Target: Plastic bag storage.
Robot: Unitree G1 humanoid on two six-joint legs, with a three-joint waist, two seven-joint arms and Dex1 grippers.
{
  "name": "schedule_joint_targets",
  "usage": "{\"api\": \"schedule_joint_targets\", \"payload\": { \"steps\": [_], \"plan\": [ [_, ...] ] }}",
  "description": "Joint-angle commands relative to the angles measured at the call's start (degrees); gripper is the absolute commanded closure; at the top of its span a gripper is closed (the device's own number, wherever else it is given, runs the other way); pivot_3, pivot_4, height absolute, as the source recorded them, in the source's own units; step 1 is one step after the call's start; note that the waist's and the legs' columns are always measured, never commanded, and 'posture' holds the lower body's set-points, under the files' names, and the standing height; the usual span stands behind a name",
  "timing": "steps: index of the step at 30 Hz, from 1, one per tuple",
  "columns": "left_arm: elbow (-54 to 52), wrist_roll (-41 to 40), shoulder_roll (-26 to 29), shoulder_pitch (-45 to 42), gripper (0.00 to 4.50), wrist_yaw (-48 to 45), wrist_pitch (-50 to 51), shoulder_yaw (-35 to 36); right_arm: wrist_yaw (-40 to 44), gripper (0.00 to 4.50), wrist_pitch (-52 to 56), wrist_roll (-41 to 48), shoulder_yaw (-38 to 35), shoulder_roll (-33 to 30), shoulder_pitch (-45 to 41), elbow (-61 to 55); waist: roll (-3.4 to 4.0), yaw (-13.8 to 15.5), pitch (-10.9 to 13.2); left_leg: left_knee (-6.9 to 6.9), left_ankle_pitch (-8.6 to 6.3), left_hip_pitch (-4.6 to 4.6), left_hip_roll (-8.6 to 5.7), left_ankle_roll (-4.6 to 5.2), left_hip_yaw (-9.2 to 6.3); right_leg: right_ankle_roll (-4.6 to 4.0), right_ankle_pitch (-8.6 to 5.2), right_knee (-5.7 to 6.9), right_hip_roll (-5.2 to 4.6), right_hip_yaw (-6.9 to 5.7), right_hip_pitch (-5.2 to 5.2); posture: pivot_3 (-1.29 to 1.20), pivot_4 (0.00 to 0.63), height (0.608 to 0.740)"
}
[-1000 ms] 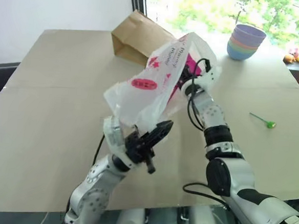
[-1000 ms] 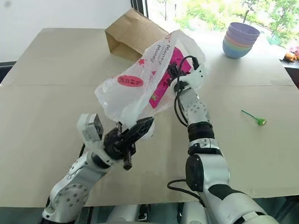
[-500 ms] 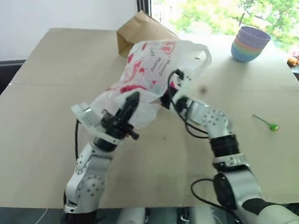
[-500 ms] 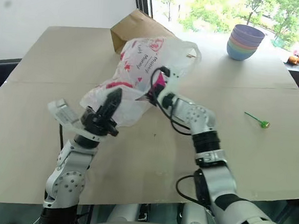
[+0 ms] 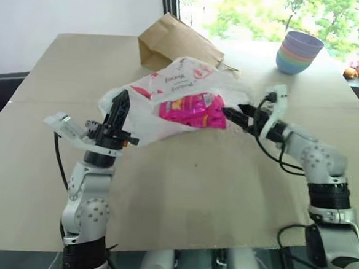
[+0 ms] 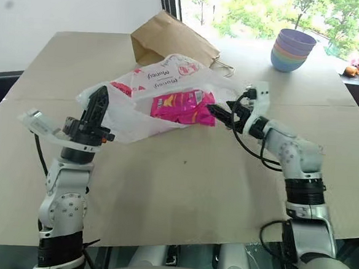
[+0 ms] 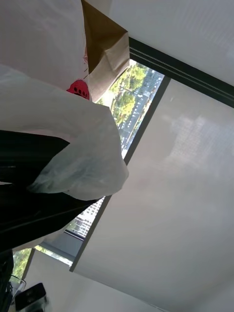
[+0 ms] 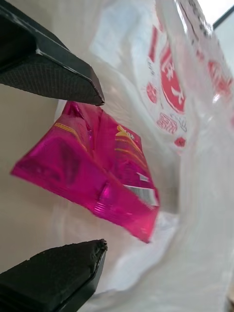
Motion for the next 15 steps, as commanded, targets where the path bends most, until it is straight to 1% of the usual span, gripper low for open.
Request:
{"api": "schedule_joint_targets", "payload": {
  "steps": [1, 3, 8, 11, 12, 15],
  "plan": [
    [-4.2, -1.2, 1.0, -1.1, 4.50, 1.4, 0.4, 0.9, 3.4, 0.04, 1.6, 1.3, -0.9, -2.0, 2.9, -5.4, -0.01, 0.0, 0.0, 0.00, 0.00, 0.03, 0.00, 0.00, 0.01, 0.00, 0.00, 0.01, 0.01, 0.00, 0.03, 0.00, 0.150, 0.740],
    [-5.0, -1.4, 1.4, -1.3, 4.50, 2.2, 0.8, 1.0, 8.2, 0.04, 0.1, 1.3, -1.9, -5.1, 5.1, -7.1, -0.02, 0.3, 0.0, 0.00, 0.00, 0.02, 0.00, 0.00, -0.01, 0.00, 0.00, 0.02, 0.00, 0.00, 0.03, 0.00, 0.150, 0.740],
    [-7.2, -1.0, 1.4, 0.3, 4.50, 3.2, 1.6, -0.1, 22.0, 0.04, -6.5, -0.8, -5.5, -17.2, 11.2, -7.6, -0.06, 1.6, 0.0, 0.02, -0.02, -0.05, -0.07, 0.03, -0.05, 0.03, 0.02, -0.14, -0.05, -0.01, 0.05, 0.00, 0.150, 0.740],
    [-7.8, -0.7, 0.9, 0.9, 4.50, 3.5, 1.7, -0.8, 29.8, 0.04, -8.4, -2.3, -6.0, -25.0, 15.8, -7.2, -0.10, 1.7, 0.1, 0.00, -0.02, -0.02, -0.04, 0.02, -0.09, 0.03, 0.01, -0.19, 0.00, -0.07, 0.11, 0.00, 0.150, 0.740],
    [-7.9, -0.6, 0.8, 0.9, 4.50, 3.6, 1.8, -0.9, 30.7, 0.04, -9.3, -3.3, -5.9, -26.3, 16.5, -6.5, -0.12, 1.7, 0.1, 0.00, -0.01, -0.01, -0.05, 0.02, -0.11, 0.02, 0.01, -0.18, 0.00, -0.08, 0.12, 0.00, 0.150, 0.740],
    [-8.1, -0.4, 0.3, 0.9, 4.50, 4.0, 1.8, -1.7, 26.6, 0.04, -18.3, -14.0, -4.5, -28.5, 14.8, 3.5, -0.19, 1.4, 0.1, 0.01, -0.01, 0.36, -0.03, 0.02, -0.10, 0.03, 0.01, -0.14, 0.02, 0.11, 0.37, 0.00, 0.150, 0.740]
  ]
}}
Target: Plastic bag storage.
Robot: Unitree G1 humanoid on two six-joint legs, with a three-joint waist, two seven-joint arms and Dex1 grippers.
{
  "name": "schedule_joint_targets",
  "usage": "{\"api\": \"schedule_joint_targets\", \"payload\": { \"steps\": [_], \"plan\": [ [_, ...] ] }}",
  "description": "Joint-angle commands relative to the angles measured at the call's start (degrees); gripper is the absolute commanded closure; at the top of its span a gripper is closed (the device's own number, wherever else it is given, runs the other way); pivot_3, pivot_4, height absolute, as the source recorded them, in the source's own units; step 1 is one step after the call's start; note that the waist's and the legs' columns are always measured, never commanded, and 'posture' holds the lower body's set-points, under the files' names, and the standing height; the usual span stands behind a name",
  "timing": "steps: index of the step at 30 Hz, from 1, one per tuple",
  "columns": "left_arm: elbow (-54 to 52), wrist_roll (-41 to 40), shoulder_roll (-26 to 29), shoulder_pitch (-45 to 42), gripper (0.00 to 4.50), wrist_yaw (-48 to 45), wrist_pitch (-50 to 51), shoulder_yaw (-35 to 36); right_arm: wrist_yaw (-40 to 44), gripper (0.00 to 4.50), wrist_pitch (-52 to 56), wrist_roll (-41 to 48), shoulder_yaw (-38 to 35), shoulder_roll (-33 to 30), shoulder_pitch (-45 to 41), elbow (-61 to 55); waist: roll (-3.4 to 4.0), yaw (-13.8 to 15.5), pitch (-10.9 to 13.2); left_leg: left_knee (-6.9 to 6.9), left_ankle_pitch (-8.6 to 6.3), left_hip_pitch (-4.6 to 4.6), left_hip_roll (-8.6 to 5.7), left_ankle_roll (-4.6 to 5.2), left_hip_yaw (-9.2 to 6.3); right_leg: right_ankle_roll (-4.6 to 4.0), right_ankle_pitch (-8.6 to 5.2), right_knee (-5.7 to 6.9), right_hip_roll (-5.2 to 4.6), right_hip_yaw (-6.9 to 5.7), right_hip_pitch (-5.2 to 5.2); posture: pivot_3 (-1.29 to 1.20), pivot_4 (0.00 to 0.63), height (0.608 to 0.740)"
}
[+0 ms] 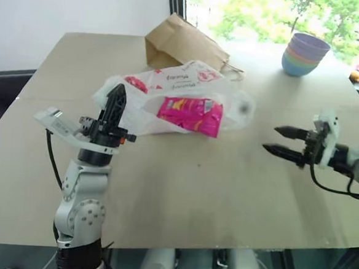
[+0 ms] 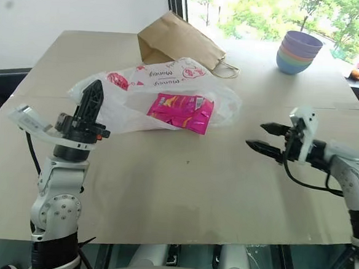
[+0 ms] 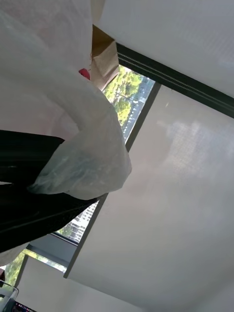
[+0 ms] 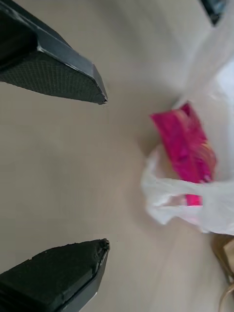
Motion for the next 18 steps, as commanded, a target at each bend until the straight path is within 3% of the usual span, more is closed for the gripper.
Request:
{"api": "schedule_joint_targets", "payload": {
  "steps": [1, 4, 9, 18],
  "plan": [
    [-3.2, 0.4, -0.2, 0.0, 4.50, 0.3, -0.6, -0.5, -3.9, 0.04, -10.0, -11.2, 0.6, -2.4, -2.6, 10.4, -0.04, 0.0, 0.0, 0.00, 0.00, 0.13, 0.00, 0.00, 0.00, 0.01, -0.01, 0.00, 0.00, 0.04, 0.10, 0.00, 0.150, 0.740],
    [-3.3, 0.3, -0.2, -0.1, 4.50, 0.4, -0.5, -0.8, -5.8, 0.04, -16.6, -17.7, 1.2, -3.6, -4.8, 21.0, -0.09, 0.1, 0.1, 0.00, 0.00, 0.42, 0.00, 0.01, 0.13, 0.02, -0.03, -0.02, 0.01, 0.08, 0.39, 0.00, 0.150, 0.740],
    [-3.5, 0.0, 0.2, 0.4, 4.50, 0.2, -0.2, -0.4, -6.9, 0.04, -18.5, -22.7, 1.5, -4.3, -7.8, 32.5, -0.09, 0.1, 0.1, -0.01, 0.01, 0.42, 0.02, -0.02, 0.26, 0.00, -0.02, -0.03, 0.04, 0.08, 0.39, 0.00, 0.150, 0.740],
    [-3.5, 0.6, 0.2, 1.4, 4.50, 0.0, -0.5, -0.7, -5.5, 0.04, -14.1, -22.6, -0.7, -3.3, -9.8, 42.1, -0.09, 0.2, 0.1, -0.01, 0.01, 0.46, 0.03, -0.02, 0.29, 0.01, -0.02, -0.05, 0.03, 0.08, 0.45, 0.00, 0.150, 0.740]
  ]
}}
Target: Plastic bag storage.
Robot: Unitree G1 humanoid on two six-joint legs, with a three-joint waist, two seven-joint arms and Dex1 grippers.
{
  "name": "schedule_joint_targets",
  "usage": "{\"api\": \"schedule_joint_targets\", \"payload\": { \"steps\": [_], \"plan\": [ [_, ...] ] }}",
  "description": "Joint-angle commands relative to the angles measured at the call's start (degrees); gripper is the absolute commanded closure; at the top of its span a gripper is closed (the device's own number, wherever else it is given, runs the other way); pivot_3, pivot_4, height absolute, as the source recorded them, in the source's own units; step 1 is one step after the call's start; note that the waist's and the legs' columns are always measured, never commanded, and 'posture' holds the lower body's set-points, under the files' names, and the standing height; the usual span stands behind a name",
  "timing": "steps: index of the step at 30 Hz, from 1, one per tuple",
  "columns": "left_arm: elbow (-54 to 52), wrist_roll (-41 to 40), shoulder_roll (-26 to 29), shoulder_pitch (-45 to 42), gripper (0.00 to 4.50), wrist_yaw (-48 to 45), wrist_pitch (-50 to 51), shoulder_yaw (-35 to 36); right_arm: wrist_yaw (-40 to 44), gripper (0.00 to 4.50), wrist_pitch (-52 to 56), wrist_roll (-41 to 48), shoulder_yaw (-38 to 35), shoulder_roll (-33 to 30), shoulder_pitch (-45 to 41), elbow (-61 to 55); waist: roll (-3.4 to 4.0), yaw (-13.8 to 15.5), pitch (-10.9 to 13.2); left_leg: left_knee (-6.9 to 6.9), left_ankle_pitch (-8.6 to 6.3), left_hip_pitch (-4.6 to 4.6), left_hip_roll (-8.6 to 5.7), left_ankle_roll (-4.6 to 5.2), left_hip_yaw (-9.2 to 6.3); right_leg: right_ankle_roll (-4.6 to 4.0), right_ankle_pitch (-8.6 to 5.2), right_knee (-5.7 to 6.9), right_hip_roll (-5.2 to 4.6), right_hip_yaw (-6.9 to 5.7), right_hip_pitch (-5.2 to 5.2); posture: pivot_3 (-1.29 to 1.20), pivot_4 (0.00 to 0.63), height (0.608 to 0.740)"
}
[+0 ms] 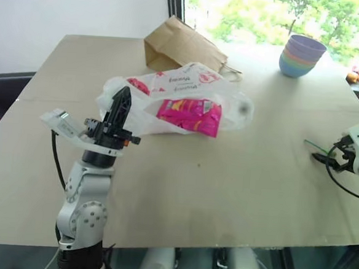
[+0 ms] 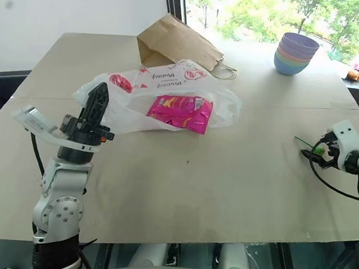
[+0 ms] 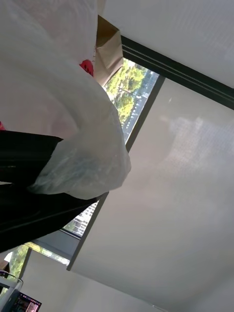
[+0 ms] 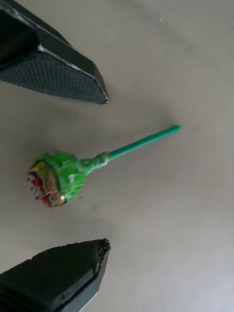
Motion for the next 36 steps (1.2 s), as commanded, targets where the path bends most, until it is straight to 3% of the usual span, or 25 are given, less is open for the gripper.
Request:
{"api": "schedule_joint_targets", "payload": {
  "steps": [1, 4, 7, 13, 14, 19, 23, 26, 28, 33, 36],
  "plan": [
    [-2.5, 0.6, 0.1, 0.6, 4.50, -0.5, -0.8, -0.3, 0.9, 0.04, 0.9, 0.9, -2.4, -0.4, -0.4, 1.8, 0.00, 0.0, 0.0, 0.00, 0.00, 0.01, 0.00, 0.00, -0.02, 0.00, 0.00, 0.00, 0.00, -0.01, 0.04, 0.00, 0.150, 0.740],
    [-2.4, 0.7, 0.2, 0.7, 4.50, -0.7, -0.8, -0.2, 1.6, 0.04, 3.1, 1.9, -3.0, -0.3, 0.2, 1.0, 0.00, 0.1, 0.0, 0.00, 0.00, 0.01, -0.01, 0.00, -0.05, 0.00, 0.00, -0.04, -0.01, -0.04, 0.09, 0.00, 0.150, 0.740],
    [-2.2, 0.8, 0.2, 0.7, 4.50, -0.9, -0.8, -0.2, 1.9, 0.81, 4.3, 2.1, -3.4, -0.5, 1.1, 0.0, 0.00, 0.1, 0.0, 0.01, 0.00, 0.01, -0.01, 0.00, -0.06, 0.00, 0.00, -0.03, -0.01, -0.05, 0.09, 0.00, 0.150, 0.740],
    [-1.6, 0.9, 0.2, 0.7, 4.50, -1.4, -0.6, -0.3, 2.1, 3.53, 6.7, 3.1, -4.5, -0.4, 3.6, -3.4, 0.00, 0.1, 0.0, 0.01, 0.00, 0.02, 0.00, 0.00, -0.12, 0.01, 0.00, -0.05, -0.02, -0.10, 0.15, 0.00, 0.150, 0.740],
    [-1.5, 0.9, 0.2, 0.7, 4.50, -1.4, -0.5, -0.3, 2.1, 3.75, 6.9, 3.4, -4.8, -0.4, 3.8, -3.9, 0.00, 0.1, 0.0, 0.01, 0.00, 0.03, -0.01, 0.00, -0.12, 0.01, 0.00, -0.04, -0.02, -0.10, 0.15, 0.00, 0.150, 0.740],
    [-1.4, 0.6, 0.3, 0.6, 4.50, -1.5, -0.3, -0.1, 4.2, 3.75, 10.7, 9.8, -8.4, 2.0, 3.4, -10.8, 0.00, 0.0, 0.0, 0.01, 0.00, 0.02, -0.01, 0.00, -0.13, 0.00, 0.00, -0.04, -0.02, -0.11, 0.15, 0.00, 0.150, 0.740],
    [-2.0, 0.6, 0.2, 1.0, 4.50, -1.5, -0.1, -0.4, 10.3, 3.75, 21.2, 23.7, -9.4, 6.0, 4.9, -30.2, 0.03, -0.3, 0.0, -0.01, 0.00, 0.05, 0.05, 0.00, -0.20, 0.00, 0.00, -0.03, 0.02, -0.06, 0.14, 0.00, 0.150, 0.740],
    [-2.7, 0.4, 0.4, 1.4, 4.50, -1.5, 0.2, -0.4, 7.1, 3.75, 30.5, 35.8, -9.0, 12.0, 0.8, -43.4, 0.04, -0.1, 0.0, -0.02, 0.00, 0.05, 0.07, 0.00, -0.49, 0.00, 0.00, -0.01, 0.04, -0.08, 0.13, 0.00, 0.150, 0.740],
    [-2.9, 0.3, 0.5, 1.5, 4.50, -1.4, 0.2, -0.4, 4.1, 3.75, 33.2, 39.1, -7.9, 15.6, -2.0, -47.0, 0.04, 0.0, 0.0, -0.01, -0.01, 0.02, 0.04, 0.00, -0.53, 0.00, 0.00, -0.01, 0.02, -0.11, 0.13, 0.00, 0.150, 0.740],
    [-4.2, 0.9, -0.2, 1.8, 4.50, -0.8, 0.0, -1.3, 1.3, 3.75, 29.4, 29.5, 9.1, 24.7, -7.8, -47.7, -0.05, 0.0, 0.0, 0.01, -0.02, -0.06, -0.03, 0.02, -0.67, -0.01, 0.00, -0.06, -0.02, -0.22, 0.14, 0.00, 0.150, 0.740],
    [-4.7, 1.2, -0.5, 1.9, 4.50, -0.4, -0.4, -1.6, 2.0, 3.75, 18.8, 16.8, 18.9, 26.6, -11.3, -39.3, -0.04, 0.1, 0.0, 0.00, -0.01, -0.08, -0.04, 0.01, -0.69, -0.02, 0.00, -0.03, -0.02, -0.24, 0.11, 0.00, 0.150, 0.740]
  ]
}}
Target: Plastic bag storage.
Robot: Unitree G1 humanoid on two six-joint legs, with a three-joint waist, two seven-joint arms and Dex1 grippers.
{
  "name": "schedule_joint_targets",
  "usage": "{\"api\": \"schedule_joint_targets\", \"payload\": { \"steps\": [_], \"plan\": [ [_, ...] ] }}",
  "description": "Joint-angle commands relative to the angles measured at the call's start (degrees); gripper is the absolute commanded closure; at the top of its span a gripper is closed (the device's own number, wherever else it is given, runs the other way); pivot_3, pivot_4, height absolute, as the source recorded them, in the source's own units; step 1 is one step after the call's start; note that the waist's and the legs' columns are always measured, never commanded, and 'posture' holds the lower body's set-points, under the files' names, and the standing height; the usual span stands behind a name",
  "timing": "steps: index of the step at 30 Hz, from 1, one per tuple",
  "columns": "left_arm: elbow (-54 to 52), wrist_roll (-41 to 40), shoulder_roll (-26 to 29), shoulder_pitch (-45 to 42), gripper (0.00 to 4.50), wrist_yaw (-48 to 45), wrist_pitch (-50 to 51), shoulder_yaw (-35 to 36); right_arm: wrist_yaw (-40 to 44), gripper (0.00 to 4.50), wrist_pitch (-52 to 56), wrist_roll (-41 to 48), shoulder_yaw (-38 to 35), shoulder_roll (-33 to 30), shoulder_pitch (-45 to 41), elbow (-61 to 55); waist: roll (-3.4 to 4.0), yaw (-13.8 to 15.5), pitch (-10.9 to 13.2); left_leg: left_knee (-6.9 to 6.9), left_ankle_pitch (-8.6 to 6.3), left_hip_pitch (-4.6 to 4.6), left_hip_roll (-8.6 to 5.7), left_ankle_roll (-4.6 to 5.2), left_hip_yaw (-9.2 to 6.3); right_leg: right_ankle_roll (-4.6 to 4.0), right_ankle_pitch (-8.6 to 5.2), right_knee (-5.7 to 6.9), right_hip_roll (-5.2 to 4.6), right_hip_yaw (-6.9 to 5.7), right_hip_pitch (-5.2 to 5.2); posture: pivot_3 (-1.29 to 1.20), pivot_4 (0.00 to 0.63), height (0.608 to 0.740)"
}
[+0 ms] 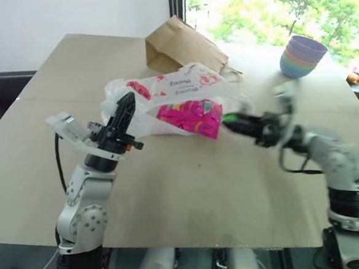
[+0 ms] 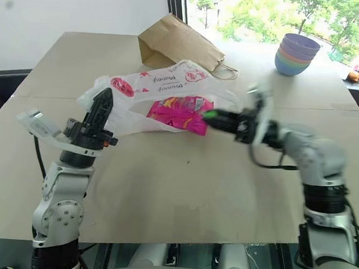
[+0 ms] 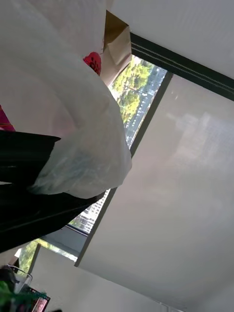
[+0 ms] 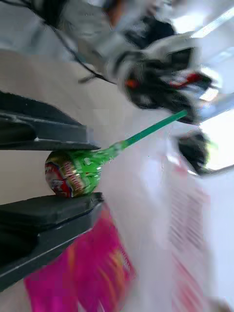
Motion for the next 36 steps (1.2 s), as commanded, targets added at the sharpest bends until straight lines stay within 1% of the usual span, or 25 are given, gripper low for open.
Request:
{"api": "schedule_joint_targets", "payload": {
  "steps": [1, 2, 3, 4, 5, 7, 8, 9, 10, 12, 15, 19, 21, 22, 24, 26, 29, 31, 33, 36],
  "plan": [
    [-3.6, 0.5, -0.1, 0.3, 4.50, 0.5, -1.0, 0.2, -1.4, 3.75, -12.5, -13.5, 7.5, 2.1, -5.3, 9.4, -0.01, 0.1, 0.0, 0.00, 0.00, -0.03, -0.01, 0.00, -0.01, 0.00, 0.00, 0.00, 0.00, -0.01, -0.01, 0.00, 0.150, 0.740],
    [-3.7, 0.6, -0.1, 0.4, 4.50, 0.5, -1.2, 0.0, -3.4, 3.75, -15.4, -15.9, 8.1, 4.0, -7.1, 12.8, -0.01, -0.1, 0.0, 0.02, 0.00, -0.03, -0.03, 0.00, 0.00, 0.00, 0.00, -0.01, -0.02, -0.02, -0.01, 0.00, 0.150, 0.740],
    [-3.7, 0.9, -0.1, 0.7, 4.50, 0.5, -1.3, 0.0, -8.0, 3.75, -18.3, -17.8, 6.8, 7.3, -9.7, 17.4, -0.01, -0.1, 0.0, 0.03, 0.00, -0.01, -0.04, 0.00, 0.08, 0.00, 0.01, 0.01, -0.02, 0.03, -0.02, 0.00, 0.150, 0.740],
    [-3.8, 1.0, -0.2, 0.9, 4.50, 0.5, -1.4, -0.1, -14.3, 3.75, -21.3, -19.2, 4.3, 11.0, -12.8, 22.4, -0.01, -0.1, 0.0, 0.03, 0.01, -0.01, -0.03, 0.00, 0.12, 0.00, 0.01, 0.03, -0.02, 0.02, -0.03, 0.00, 0.150, 0.740],
    [-3.9, 1.1, -0.2, 1.2, 4.50, 0.5, -1.6, -0.1, -18.6, 3.75, -25.3, -19.8, 1.7, 14.1, -15.5, 25.8, 0.00, -0.5, 0.1, 0.03, 0.01, 0.00, 0.00, -0.01, 0.17, 0.00, 0.01, 0.04, 0.00, 0.02, -0.03, 0.00, 0.150, 0.740],
    [-3.7, 1.5, -0.3, 1.3, 4.50, 0.5, -1.8, -0.3, -21.5, 2.73, -28.0, -18.9, -1.9, 17.9, -17.9, 27.7, 0.02, -0.7, 0.1, 0.03, 0.04, -0.11, 0.04, -0.07, 0.37, -0.02, 0.01, 0.13, 0.04, 0.04, -0.22, 0.00, 0.150, 0.740],
    [-3.6, 1.7, -0.4, 1.2, 4.50, 0.6, -1.8, -0.4, -21.4, 2.41, -28.1, -18.5, -2.6, 18.7, -18.2, 27.8, 0.02, -0.7, 0.1, 0.02, 0.05, -0.14, 0.05, -0.08, 0.38, -0.02, 0.00, 0.16, 0.04, 0.03, -0.27, 0.00, 0.150, 0.740],
    [-3.3, 2.0, -0.5, 1.0, 4.50, 0.7, -1.9, -0.5, -21.1, 1.72, -28.4, -19.0, -2.7, 19.0, -17.9, 27.7, 0.01, -0.5, 0.1, -0.03, 0.05, -0.19, 0.05, -0.09, 0.35, -0.03, 0.00, 0.14, 0.03, -0.03, -0.28, 0.00, 0.150, 0.740],
    [-3.1, 2.2, -0.6, 0.7, 4.50, 0.9, -1.9, -0.5, -20.9, 1.40, -28.8, -19.7, -2.5, 19.1, -17.4, 27.5, -0.01, -0.3, 0.0, -0.05, 0.05, -0.20, 0.05, -0.09, 0.34, -0.03, 0.00, 0.08, 0.03, -0.06, -0.28, 0.00, 0.150, 0.740],
    [-2.6, 2.3, -1.0, -0.1, 4.50, 1.1, -2.0, -0.6, -17.5, 0.51, -26.8, -19.5, -0.9, 17.4, -13.7, 23.0, -0.04, 0.1, 0.0, -0.07, 0.04, -0.25, 0.01, -0.08, 0.34, -0.01, 0.01, -0.01, -0.02, -0.08, -0.26, 0.00, 0.150, 0.740],
    [-2.2, 2.4, -1.3, -0.7, 4.50, 0.9, -1.6, -0.8, -11.7, 0.51, -19.6, -15.8, 0.1, 13.5, -7.8, 14.0, -0.07, 0.2, 0.0, -0.05, 0.03, -0.40, -0.06, -0.05, 0.22, 0.00, 0.02, -0.09, -0.04, -0.05, -0.26, 0.00, 0.150, 0.740],
    [-0.7, 2.5, -1.2, -2.0, 4.50, 0.5, -1.3, -0.7, -7.8, 0.51, -14.2, -12.3, -0.4, 8.6, -1.3, 4.1, -0.01, -0.3, 0.1, -0.05, 0.03, -0.31, -0.03, -0.05, 0.25, 0.00, 0.01, 0.00, 0.00, 0.00, -0.28, 0.00, 0.150, 0.740],
    [0.2, 2.4, -1.0, -2.9, 4.50, 0.1, -1.0, -0.9, -2.8, 0.51, -19.6, -8.9, -2.6, 7.6, 3.3, -1.1, 0.00, -0.4, 0.1, -0.09, 0.04, -0.19, 0.01, -0.07, 0.25, -0.02, 0.00, 0.05, 0.07, 0.06, -0.26, 0.00, 0.150, 0.740],
    [0.5, 2.4, -0.9, -3.2, 4.50, -0.1, -0.9, -0.9, -2.8, 0.51, -21.2, -8.8, -3.7, 7.3, 4.7, -2.3, 0.00, -0.4, 0.1, -0.10, 0.04, -0.15, 0.05, -0.07, 0.24, -0.02, 0.00, 0.05, 0.12, 0.08, -0.26, 0.00, 0.150, 0.740],
    [1.2, 2.5, -0.8, -3.8, 4.50, -0.4, -0.9, -0.9, -5.3, 0.51, -27.4, -10.8, -6.2, 8.1, 6.2, -2.4, 0.00, -0.5, 0.1, -0.12, 0.04, -0.13, 0.06, -0.07, 0.13, -0.02, 0.00, 0.05, 0.12, 0.13, -0.25, 0.00, 0.150, 0.740],
    [1.7, 2.6, -0.8, -4.2, 4.50, -0.6, -0.9, -0.9, -10.6, 0.51, -30.6, -12.9, -9.0, 9.2, 6.0, -1.2, -0.01, -0.5, 0.1, -0.10, 0.04, -0.09, 0.03, -0.07, 0.14, 0.00, 0.00, 0.07, 0.11, 0.23, -0.25, 0.00, 0.150, 0.740],
    [2.2, 2.7, -1.0, -4.5, 4.50, -0.9, -1.0, -1.3, -15.7, 0.51, -35.1, -19.3, -10.3, 7.3, 5.5, 3.8, -0.02, -0.3, 0.0, -0.07, 0.04, -0.08, 0.00, -0.06, 0.17, 0.01, 0.01, 0.08, 0.09, 0.26, -0.24, 0.00, 0.150, 0.740],
    [2.2, 2.9, -1.3, -4.2, 4.50, -1.0, -1.1, -1.6, -17.4, 0.51, -38.8, -22.7, -10.4, 6.3, 5.2, 6.9, -0.02, -0.1, 0.0, -0.07, 0.04, -0.08, -0.01, -0.06, 0.28, 0.00, 0.01, 0.08, 0.09, 0.26, -0.24, 0.00, 0.150, 0.740],
    [2.1, 3.0, -1.4, -4.1, 4.50, -1.1, -1.1, -1.8, -20.1, 0.51, -39.2, -23.7, -10.9, 6.7, 4.3, 9.5, -0.02, -0.1, 0.0, -0.08, 0.04, -0.11, 0.00, -0.07, 0.40, 0.00, 0.01, 0.07, 0.09, 0.22, -0.25, 0.00, 0.150, 0.740],
    [2.1, 3.2, -1.3, -4.4, 4.50, -1.1, -1.2, -1.7, -18.9, 0.51, -31.0, -22.5, -8.8, 5.9, 5.3, 10.0, -0.02, -0.2, 0.0, -0.09, 0.04, -0.11, 0.01, -0.07, 0.43, 0.00, 0.01, 0.07, 0.09, 0.23, -0.26, 0.00, 0.150, 0.740]
  ]
}}
